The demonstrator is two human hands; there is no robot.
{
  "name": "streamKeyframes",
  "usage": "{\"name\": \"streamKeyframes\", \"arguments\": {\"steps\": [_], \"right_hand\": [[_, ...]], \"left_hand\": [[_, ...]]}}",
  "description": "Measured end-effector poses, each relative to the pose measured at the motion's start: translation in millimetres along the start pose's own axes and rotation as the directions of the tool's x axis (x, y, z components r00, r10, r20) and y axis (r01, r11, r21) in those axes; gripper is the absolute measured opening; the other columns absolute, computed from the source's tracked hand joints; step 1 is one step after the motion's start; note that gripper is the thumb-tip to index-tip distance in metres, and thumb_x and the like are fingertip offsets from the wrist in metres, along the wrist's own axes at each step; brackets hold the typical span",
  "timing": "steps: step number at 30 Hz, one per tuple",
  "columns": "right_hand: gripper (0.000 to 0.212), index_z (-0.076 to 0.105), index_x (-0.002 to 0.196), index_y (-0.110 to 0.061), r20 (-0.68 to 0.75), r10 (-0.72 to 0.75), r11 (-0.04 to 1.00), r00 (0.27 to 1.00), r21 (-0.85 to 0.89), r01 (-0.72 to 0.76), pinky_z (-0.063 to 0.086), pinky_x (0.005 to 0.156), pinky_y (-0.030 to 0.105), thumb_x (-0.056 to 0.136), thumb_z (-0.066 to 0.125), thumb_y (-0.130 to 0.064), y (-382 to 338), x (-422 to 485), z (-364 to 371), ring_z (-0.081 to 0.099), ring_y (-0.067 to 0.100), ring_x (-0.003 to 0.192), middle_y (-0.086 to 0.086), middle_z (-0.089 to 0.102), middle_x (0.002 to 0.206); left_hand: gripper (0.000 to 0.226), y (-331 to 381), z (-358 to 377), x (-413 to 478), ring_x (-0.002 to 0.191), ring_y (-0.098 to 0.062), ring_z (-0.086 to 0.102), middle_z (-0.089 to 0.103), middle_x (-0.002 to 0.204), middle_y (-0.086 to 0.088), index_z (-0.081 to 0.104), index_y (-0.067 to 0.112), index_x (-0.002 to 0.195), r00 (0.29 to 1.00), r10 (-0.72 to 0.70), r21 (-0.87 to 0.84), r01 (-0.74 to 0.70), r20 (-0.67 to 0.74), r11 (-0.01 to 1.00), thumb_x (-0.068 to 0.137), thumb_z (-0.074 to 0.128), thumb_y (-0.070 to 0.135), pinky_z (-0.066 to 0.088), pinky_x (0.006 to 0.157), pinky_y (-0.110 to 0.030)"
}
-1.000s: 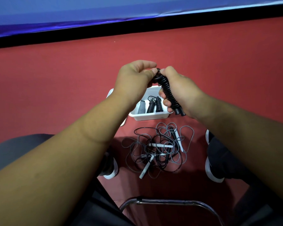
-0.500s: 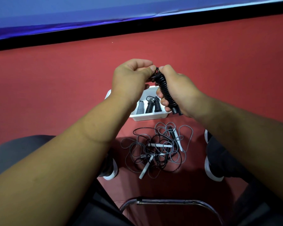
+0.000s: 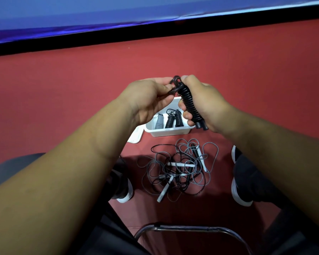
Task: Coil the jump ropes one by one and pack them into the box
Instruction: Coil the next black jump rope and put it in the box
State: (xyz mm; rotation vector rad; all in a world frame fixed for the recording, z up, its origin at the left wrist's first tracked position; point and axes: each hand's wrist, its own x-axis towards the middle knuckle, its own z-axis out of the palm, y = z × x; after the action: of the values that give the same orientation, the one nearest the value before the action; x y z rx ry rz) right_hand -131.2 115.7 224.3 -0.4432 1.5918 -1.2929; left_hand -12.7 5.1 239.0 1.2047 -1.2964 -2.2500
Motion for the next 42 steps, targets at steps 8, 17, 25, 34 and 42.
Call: {"name": "streamKeyframes", "arguments": {"steps": [8,17,25,34,42], "right_hand": [[0.036,0.058,0.097,-0.020,0.060,0.053,0.998,0.997,-0.032,-0.052,0.040,0.054,0.030,0.100,0.049,-0.054,1,-3,0,0.039,0.019,0.045,0.008,0.053,0.067],[0.043,0.055,0.100,-0.017,0.156,0.161,0.984,0.974,-0.106,-0.146,0.040,0.055,0.031,0.101,0.043,-0.058,-1,-3,-4,0.037,0.019,0.044,0.002,0.050,0.065],[0.044,0.059,0.101,-0.017,0.123,0.146,0.979,0.982,-0.162,-0.125,0.045,0.056,0.033,0.099,0.047,-0.059,2,0,0,0.042,0.020,0.045,0.004,0.054,0.066],[0.038,0.059,0.103,-0.019,0.077,0.086,0.987,0.993,-0.139,-0.075,0.045,0.053,0.032,0.103,0.046,-0.055,0,1,2,0.043,0.019,0.045,0.004,0.057,0.068],[0.033,0.058,0.104,-0.020,0.006,0.034,0.997,0.999,-0.065,-0.034,0.041,0.052,0.031,0.102,0.044,-0.050,-3,2,3,0.043,0.020,0.046,0.005,0.055,0.070]], "left_hand": [[0.035,-3,-1,-5,0.063,-0.014,0.064,0.072,0.085,-0.010,0.070,0.000,0.118,0.998,0.060,0.069,-0.060,0.003,0.996,0.099,0.045,-0.013,0.045,0.060,-0.024],[0.024,-6,-8,-4,0.063,-0.014,0.063,0.072,0.081,-0.008,0.070,0.007,0.100,0.998,0.057,0.116,-0.052,-0.034,0.992,0.097,0.055,-0.012,0.043,0.053,-0.022],[0.020,-10,-8,2,0.072,-0.016,0.072,0.076,0.082,-0.010,0.071,-0.001,0.104,0.993,0.062,0.103,-0.052,-0.100,0.993,0.096,0.057,-0.014,0.058,0.066,-0.021],[0.010,-9,-7,2,0.084,-0.033,0.061,0.072,0.083,-0.022,0.075,0.000,0.090,0.965,0.241,0.222,-0.214,-0.104,0.951,0.087,0.073,-0.009,0.056,0.075,-0.036],[0.010,-4,4,-1,0.082,-0.026,0.073,0.079,0.090,-0.020,0.079,0.000,0.095,0.913,0.397,0.323,-0.350,-0.092,0.880,0.087,0.075,-0.003,0.063,0.089,-0.039]]}}
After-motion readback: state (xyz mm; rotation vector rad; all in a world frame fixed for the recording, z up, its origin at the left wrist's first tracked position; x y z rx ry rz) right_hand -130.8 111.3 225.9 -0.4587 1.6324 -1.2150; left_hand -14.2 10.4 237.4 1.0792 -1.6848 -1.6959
